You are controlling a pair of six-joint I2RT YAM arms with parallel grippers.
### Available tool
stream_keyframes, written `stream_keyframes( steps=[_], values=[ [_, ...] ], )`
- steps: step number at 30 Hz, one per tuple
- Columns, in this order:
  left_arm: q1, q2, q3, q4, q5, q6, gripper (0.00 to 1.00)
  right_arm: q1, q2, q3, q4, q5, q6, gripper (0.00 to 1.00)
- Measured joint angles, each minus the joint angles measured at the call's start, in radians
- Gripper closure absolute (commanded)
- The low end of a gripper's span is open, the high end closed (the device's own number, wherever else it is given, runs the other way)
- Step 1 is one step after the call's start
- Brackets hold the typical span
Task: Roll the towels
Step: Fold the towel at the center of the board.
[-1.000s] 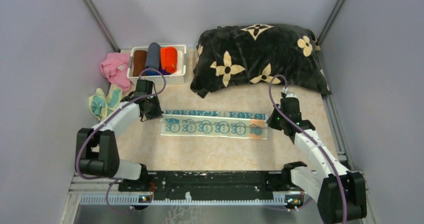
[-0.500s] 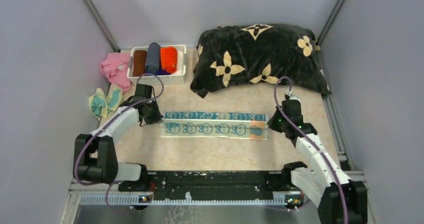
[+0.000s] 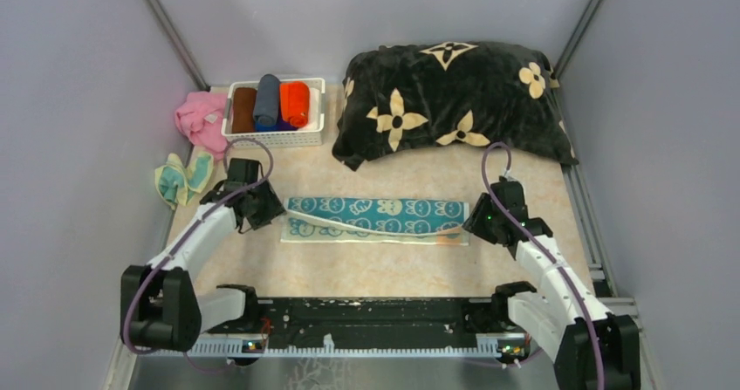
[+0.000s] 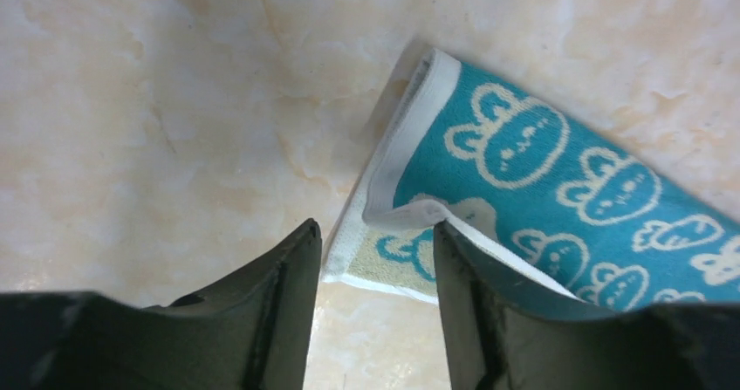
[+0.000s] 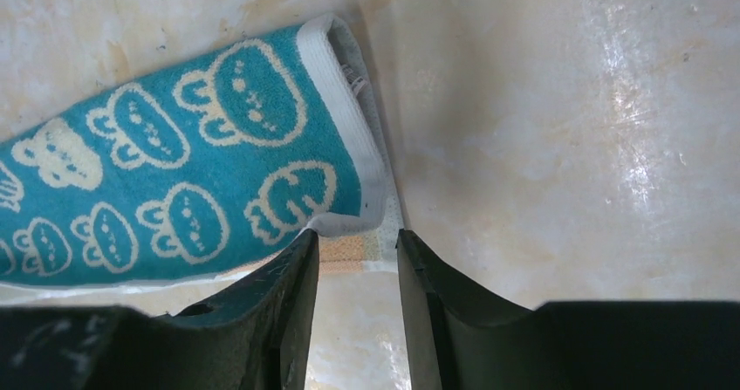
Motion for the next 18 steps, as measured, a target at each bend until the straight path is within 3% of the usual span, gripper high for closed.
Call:
stream_keyframes(
  steps=[4,11,18],
  values=[
    [0.002,-0.116,0.002,-0.039,-0.011,-0.013,0.33,-0.001,-0.05,0.027,-0.059,-0.017,-0.012,0.54],
    [0.002,-0.273,0.032,-0.116,-0.05,-0.008,0.31,-0.001,-0.134,0.139,-0.087,-0.05,-0.044,0.49],
    [0.002,-0.278,0.053,-0.1,0.003,0.011,0.44,-0.002,-0.082,0.15,-0.049,-0.171,-0.096,0.48]
  ],
)
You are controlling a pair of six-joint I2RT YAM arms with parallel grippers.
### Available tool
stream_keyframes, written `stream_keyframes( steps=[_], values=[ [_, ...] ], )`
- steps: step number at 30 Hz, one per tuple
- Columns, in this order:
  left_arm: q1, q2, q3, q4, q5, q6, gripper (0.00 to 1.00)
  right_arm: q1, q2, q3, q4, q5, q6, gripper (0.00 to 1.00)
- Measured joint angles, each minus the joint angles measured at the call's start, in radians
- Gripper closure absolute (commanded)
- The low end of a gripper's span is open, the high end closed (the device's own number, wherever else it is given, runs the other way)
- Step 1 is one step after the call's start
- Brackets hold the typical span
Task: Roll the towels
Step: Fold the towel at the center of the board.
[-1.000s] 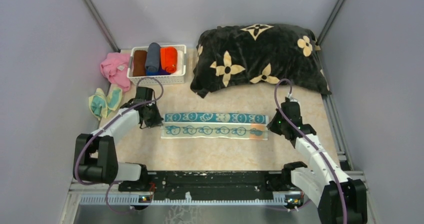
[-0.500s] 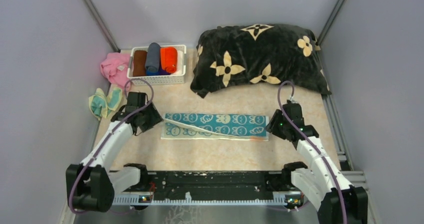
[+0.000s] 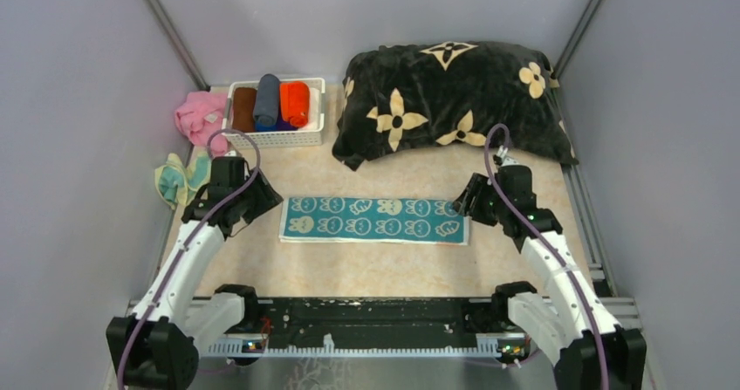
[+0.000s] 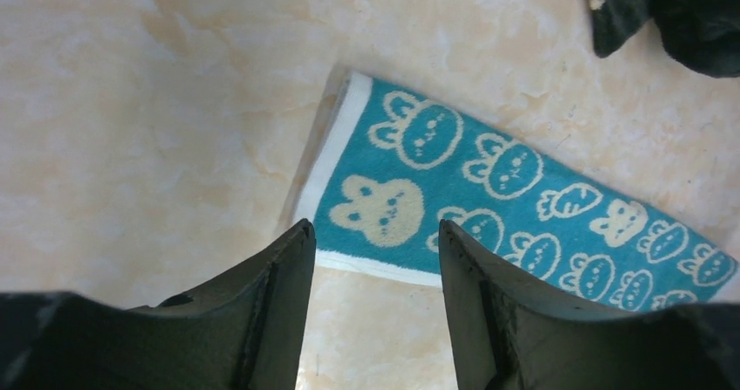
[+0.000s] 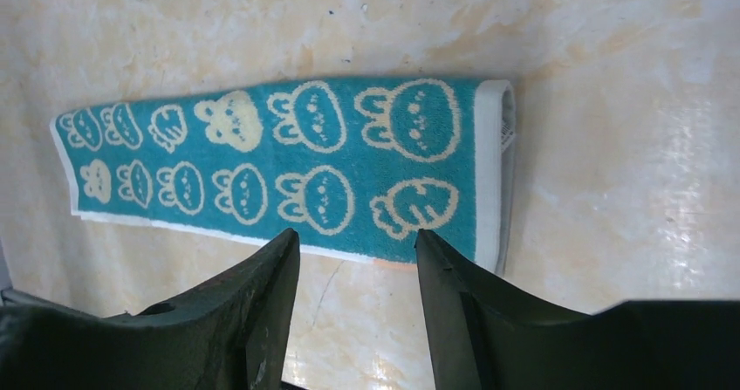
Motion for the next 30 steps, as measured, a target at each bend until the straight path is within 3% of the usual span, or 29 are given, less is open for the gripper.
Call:
stream_keyframes(
  steps=[3,9,14,18,23,30],
  values=[
    [0.0,0.068,0.002,0.051,0.075,0.0,0.53,0.0,0.079,-0.001,0.053,-0.059,-0.01,0.48],
    [-0.006,0.339,0.032,0.175,0.217,-0.001,0.58,0.0,0.23,-0.008,0.205,-0.13,-0.016,0.48],
    [-0.006,0.52,0.035,0.262,0.242,-0.006,0.65,-0.001,0.405,-0.008,0.336,-0.128,-0.024,0.48],
    [-0.006,0.549,0.001,0.317,0.243,-0.029,0.66,-0.021,0.523,-0.014,0.395,-0.099,-0.027,0.48],
    [-0.005,0.521,-0.071,0.424,0.272,-0.08,0.63,-0.071,0.594,-0.01,0.466,-0.092,-0.025,0.48],
    [-0.007,0.444,-0.122,0.436,0.276,-0.107,0.43,-0.107,0.65,0.072,0.436,-0.083,-0.093,0.48]
  ],
)
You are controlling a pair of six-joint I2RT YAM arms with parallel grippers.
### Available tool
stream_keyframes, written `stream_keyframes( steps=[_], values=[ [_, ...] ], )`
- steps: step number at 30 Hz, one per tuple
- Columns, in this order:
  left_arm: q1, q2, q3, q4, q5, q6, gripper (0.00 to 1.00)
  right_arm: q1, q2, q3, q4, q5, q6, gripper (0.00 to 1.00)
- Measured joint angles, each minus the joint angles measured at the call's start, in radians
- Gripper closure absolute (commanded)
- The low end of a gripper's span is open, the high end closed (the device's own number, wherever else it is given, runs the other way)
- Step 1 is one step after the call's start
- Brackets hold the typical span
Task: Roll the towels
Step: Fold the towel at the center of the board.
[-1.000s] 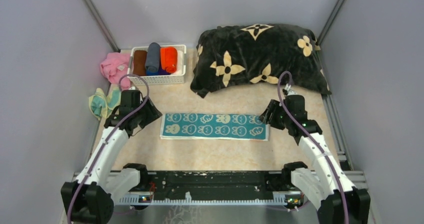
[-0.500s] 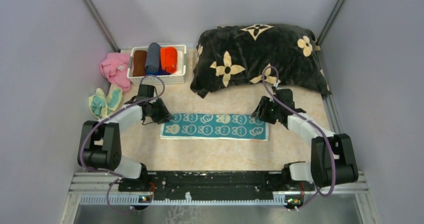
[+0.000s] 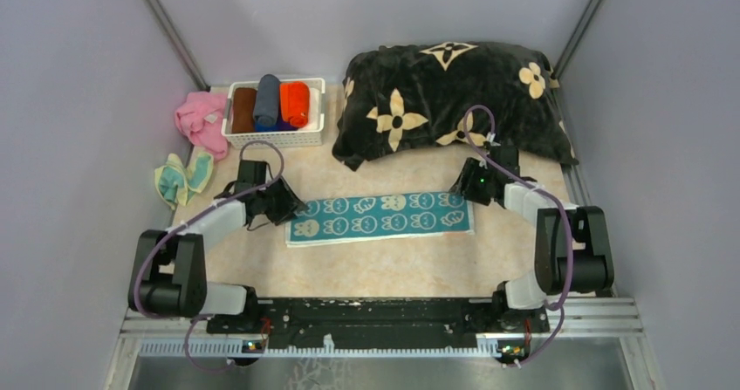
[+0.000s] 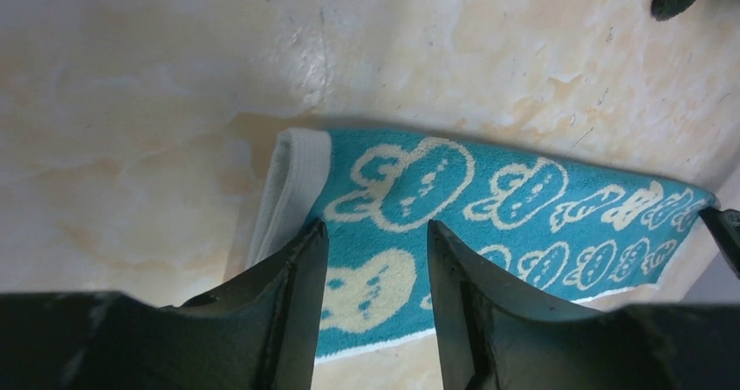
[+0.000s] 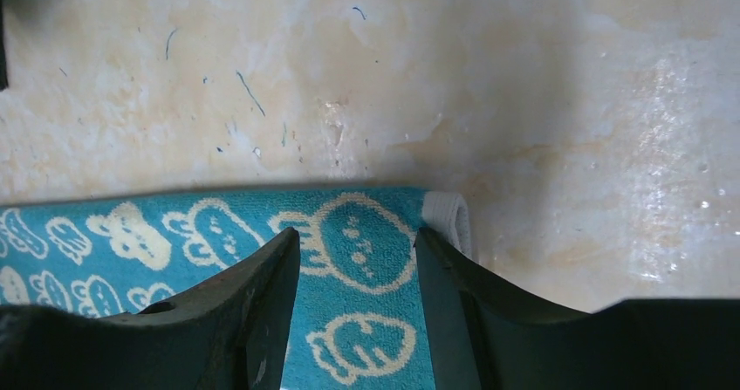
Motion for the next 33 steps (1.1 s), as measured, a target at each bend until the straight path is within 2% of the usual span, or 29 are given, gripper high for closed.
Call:
stream_keyframes(
  steps=[4,8,15,22,33],
  values=[
    [0.0,-0.081,0.014,-0.091,-0.035,0.028,0.34,-0.002,-0.023,0.039,-0.1,0.004,-0.053,0.48],
    [0.0,-0.143,0.091,-0.18,-0.069,0.087,0.31,0.013,-0.093,0.067,-0.21,0.04,-0.1,0.48],
    [0.0,-0.18,0.189,-0.256,-0.117,0.221,0.3,0.028,-0.117,0.092,-0.348,0.165,-0.151,0.61],
    [0.0,-0.159,0.191,-0.291,-0.141,0.295,0.3,0.039,-0.023,0.126,-0.399,0.198,-0.174,0.64],
    [0.0,-0.137,0.191,-0.292,-0.126,0.323,0.32,0.088,0.068,0.157,-0.412,0.24,-0.183,0.66]
  ],
)
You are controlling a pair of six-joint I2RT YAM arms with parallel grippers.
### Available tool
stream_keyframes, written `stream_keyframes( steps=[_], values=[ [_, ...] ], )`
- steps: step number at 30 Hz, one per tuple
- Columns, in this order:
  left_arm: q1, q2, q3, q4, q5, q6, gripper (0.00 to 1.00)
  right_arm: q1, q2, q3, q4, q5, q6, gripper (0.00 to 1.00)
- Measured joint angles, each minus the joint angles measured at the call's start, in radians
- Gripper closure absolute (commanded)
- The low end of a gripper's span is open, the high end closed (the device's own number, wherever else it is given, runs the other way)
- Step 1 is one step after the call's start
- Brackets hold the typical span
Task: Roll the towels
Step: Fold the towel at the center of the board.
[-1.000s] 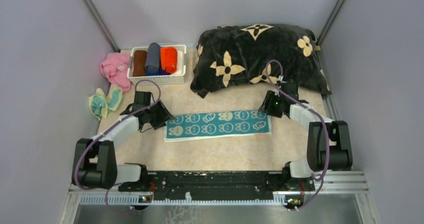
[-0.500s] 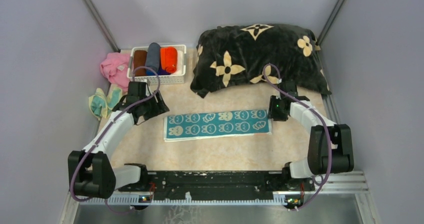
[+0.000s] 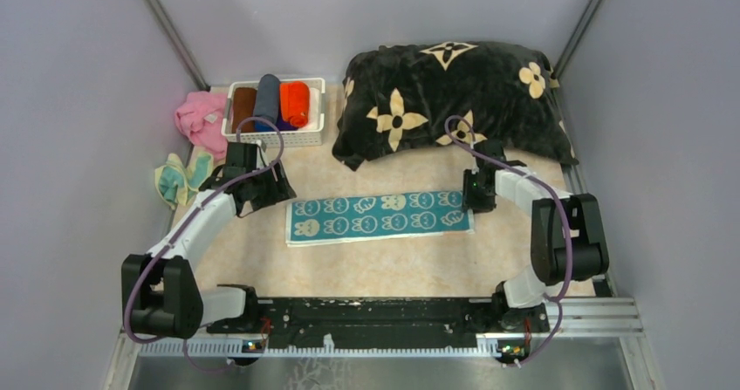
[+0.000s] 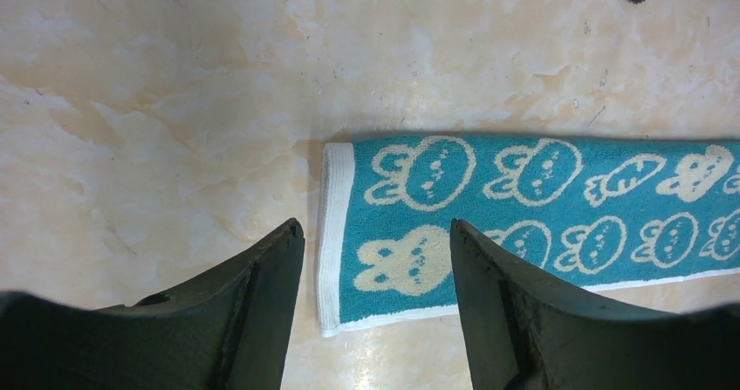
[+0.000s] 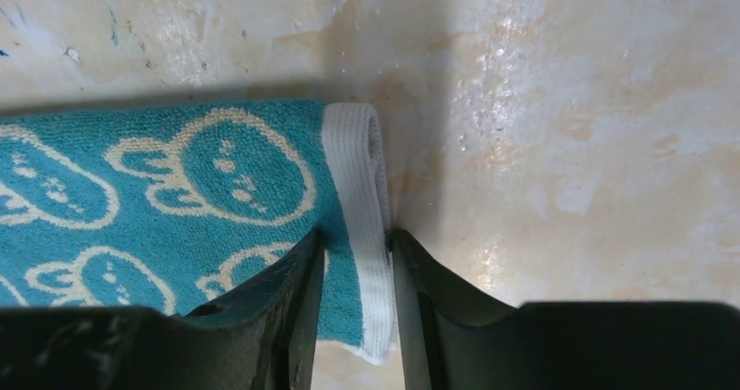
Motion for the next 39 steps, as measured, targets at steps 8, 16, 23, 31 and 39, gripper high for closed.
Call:
stream_keyframes(
  steps=[8,16,23,31,39],
  values=[
    [0.0,0.0,0.0,0.0,0.01,0.002,0.31,0.053,0.061,0.061,-0.048,0.058,0.0,0.92],
    [0.0,0.0,0.0,0.002,0.062,-0.006,0.28,0.069,0.069,0.083,-0.071,0.117,0.001,1.0],
    [0.0,0.003,-0.012,0.039,0.148,-0.052,0.28,-0.005,0.042,0.147,-0.159,0.335,-0.024,1.0],
    [-0.103,0.115,-0.049,0.144,0.231,-0.153,0.36,0.061,-0.1,0.218,-0.167,0.287,-0.051,1.0],
    [-0.206,0.247,-0.054,0.222,0.218,-0.219,0.52,0.265,-0.101,0.239,-0.175,0.082,0.002,1.0]
  ],
)
